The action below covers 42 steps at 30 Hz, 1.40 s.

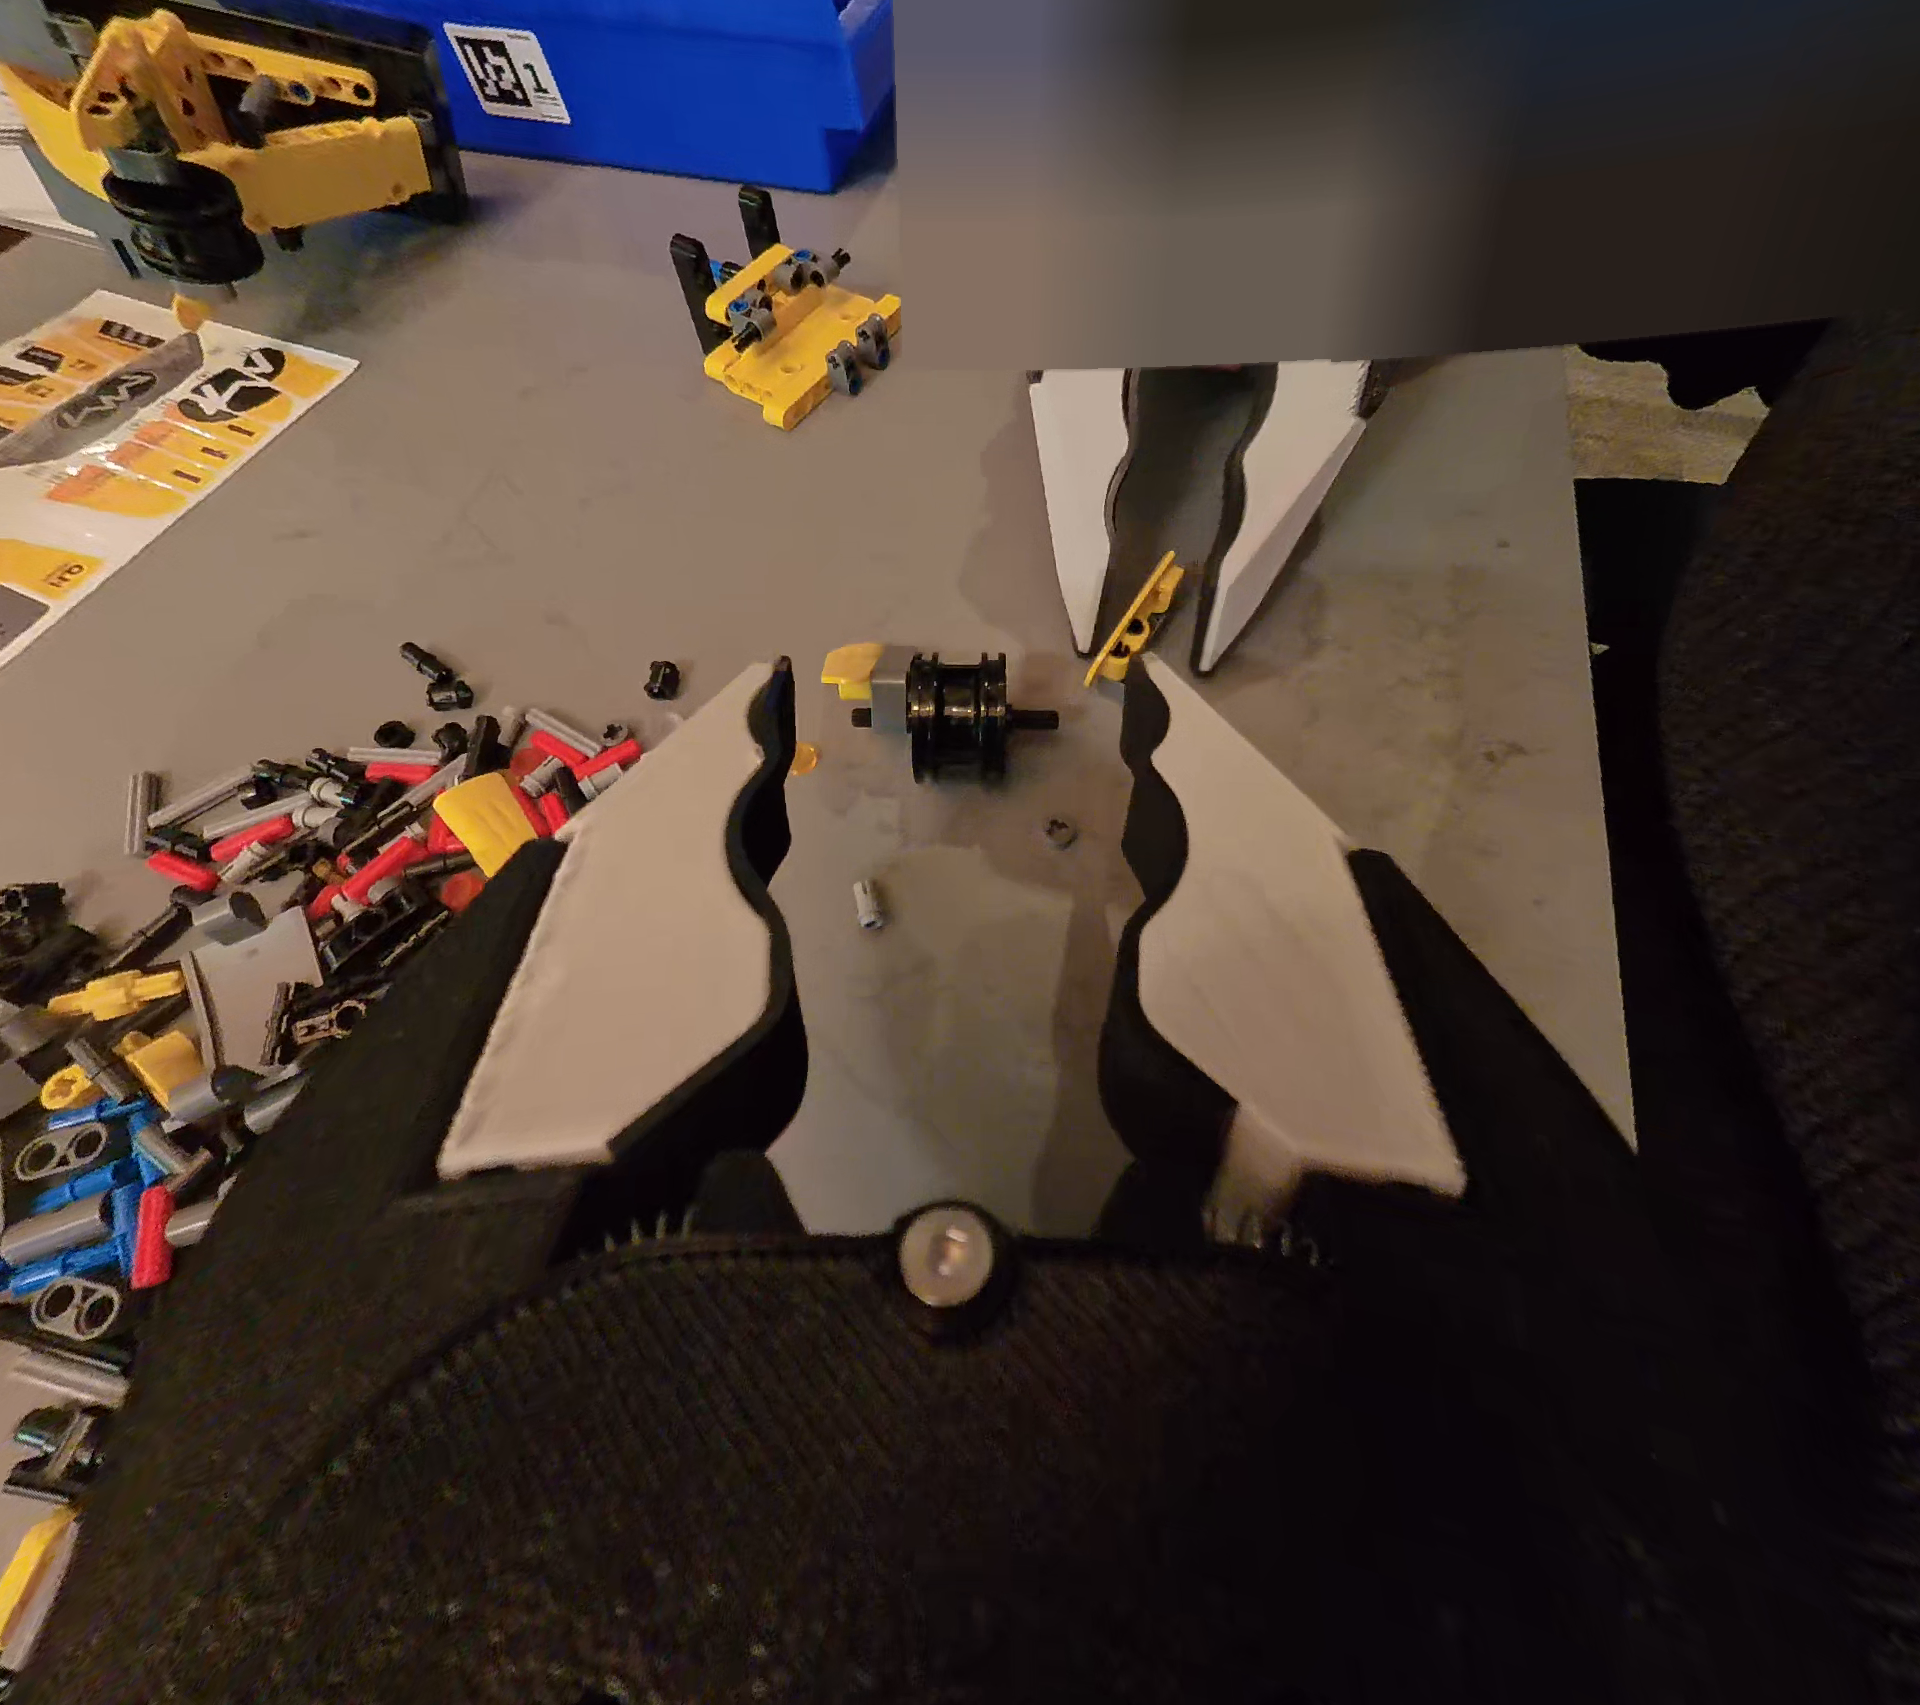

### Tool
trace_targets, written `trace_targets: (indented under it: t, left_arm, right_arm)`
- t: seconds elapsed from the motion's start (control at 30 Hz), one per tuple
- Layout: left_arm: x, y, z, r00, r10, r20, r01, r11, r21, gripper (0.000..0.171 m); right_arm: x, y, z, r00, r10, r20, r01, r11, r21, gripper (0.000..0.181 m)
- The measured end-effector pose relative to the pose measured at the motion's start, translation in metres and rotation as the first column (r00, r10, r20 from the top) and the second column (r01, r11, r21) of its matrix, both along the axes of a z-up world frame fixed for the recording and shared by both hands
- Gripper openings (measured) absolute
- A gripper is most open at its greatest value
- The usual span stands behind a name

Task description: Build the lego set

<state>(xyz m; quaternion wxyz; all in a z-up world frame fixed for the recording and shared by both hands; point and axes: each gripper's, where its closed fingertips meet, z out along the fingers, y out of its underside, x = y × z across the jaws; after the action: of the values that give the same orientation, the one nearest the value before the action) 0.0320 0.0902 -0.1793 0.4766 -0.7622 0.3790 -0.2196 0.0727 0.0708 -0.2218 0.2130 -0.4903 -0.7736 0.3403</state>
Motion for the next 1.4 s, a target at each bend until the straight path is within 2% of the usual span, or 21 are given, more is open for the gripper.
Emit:
trace_targets:
  t: [0.2,0.3,0.37,0.43,0.5,0.57,0.63,0.67,0.7,0.77,0.8,0.9,1.0,1.13,1.17,1.23,1.33,1.4]
  left_arm:
    - [-0.001,0.000,0.001,1.000,0.005,0.006,-0.005,1.000,0.002,0.059]
    - [-0.001,0.001,0.002,1.000,0.007,0.013,-0.007,1.000,0.007,0.059]
    - [0.002,-0.001,0.014,0.996,-0.002,0.092,0.001,1.000,0.015,0.070]
    - [0.003,-0.003,0.032,0.978,-0.017,0.206,0.012,1.000,0.025,0.076]
    - [0.000,-0.006,0.047,0.952,-0.032,0.306,0.025,0.999,0.028,0.073]
    - [-0.002,-0.007,0.054,0.929,-0.041,0.368,0.040,0.999,0.009,0.065]
    - [-0.001,-0.006,0.048,0.930,-0.031,0.366,0.046,0.998,-0.032,0.038]
    - [0.000,-0.005,0.043,0.938,-0.026,0.346,0.048,0.997,-0.056,0.032]
    - [0.003,-0.006,0.038,0.944,-0.027,0.328,0.055,0.996,-0.076,0.033]
    - [0.010,-0.007,0.033,0.950,-0.034,0.311,0.065,0.994,-0.091,0.037]
    - [0.013,-0.007,0.033,0.950,-0.035,0.310,0.065,0.994,-0.090,0.035]
    - [0.020,-0.010,0.032,0.955,-0.053,0.293,0.079,0.994,-0.079,0.012]
    - [0.019,-0.009,0.028,0.966,-0.054,0.251,0.071,0.996,-0.059,0.005]
    - [0.025,-0.018,0.031,0.947,-0.114,0.301,0.145,0.986,-0.083,0.030]
    - [0.025,-0.017,0.030,0.947,-0.105,0.303,0.140,0.986,-0.094,0.026]
    - [0.024,-0.017,0.029,0.951,-0.106,0.292,0.138,0.986,-0.091,0.008]
    - [0.025,-0.019,0.026,0.958,-0.121,0.260,0.146,0.986,-0.078,0.005]
    - [0.024,-0.019,0.023,0.968,-0.123,0.219,0.138,0.989,-0.058,0.004]
  right_arm:
    - [-0.004,0.003,0.006,0.999,-0.022,-0.031,0.022,1.000,-0.014,0.029]
    - [-0.004,0.006,0.002,0.999,-0.031,-0.018,0.031,1.000,0.006,0.008]
    - [-0.005,0.007,0.006,0.999,-0.013,-0.045,0.015,0.999,0.040,0.008]
    - [-0.012,0.012,0.023,0.986,-0.025,-0.162,0.040,0.995,0.094,0.008]
    - [-0.022,0.019,0.056,0.926,-0.050,-0.374,0.123,0.977,0.173,0.008]
    - [-0.023,0.027,0.085,0.815,-0.035,-0.578,0.246,0.924,0.291,0.008]
    - [-0.020,0.030,0.102,0.693,0.027,-0.720,0.371,0.844,0.389,0.008]
    - [-0.020,0.028,0.106,0.657,0.069,-0.751,0.408,0.805,0.431,0.007]
    - [-0.022,0.026,0.100,0.668,0.098,-0.738,0.406,0.783,0.471,0.008]
    - [-0.027,0.019,0.089,0.709,0.103,-0.697,0.360,0.797,0.484,0.008]
    - [-0.027,0.015,0.091,0.698,0.107,-0.708,0.350,0.812,0.467,0.008]
    - [-0.025,0.010,0.092,0.692,0.103,-0.714,0.320,0.843,0.431,0.008]
    - [-0.025,0.011,0.087,0.710,0.112,-0.695,0.309,0.837,0.451,0.008]
    - [-0.026,0.011,0.084,0.720,0.127,-0.683,0.308,0.823,0.478,0.008]
    - [-0.026,0.010,0.083,0.723,0.134,-0.678,0.300,0.823,0.482,0.008]
    - [-0.025,0.005,0.080,0.728,0.146,-0.670,0.274,0.834,0.480,0.008]
    - [-0.024,0.003,0.077,0.746,0.133,-0.653,0.239,0.862,0.448,0.009]
    - [-0.022,0.000,0.070,0.779,0.115,-0.616,0.175,0.904,0.390,0.022]
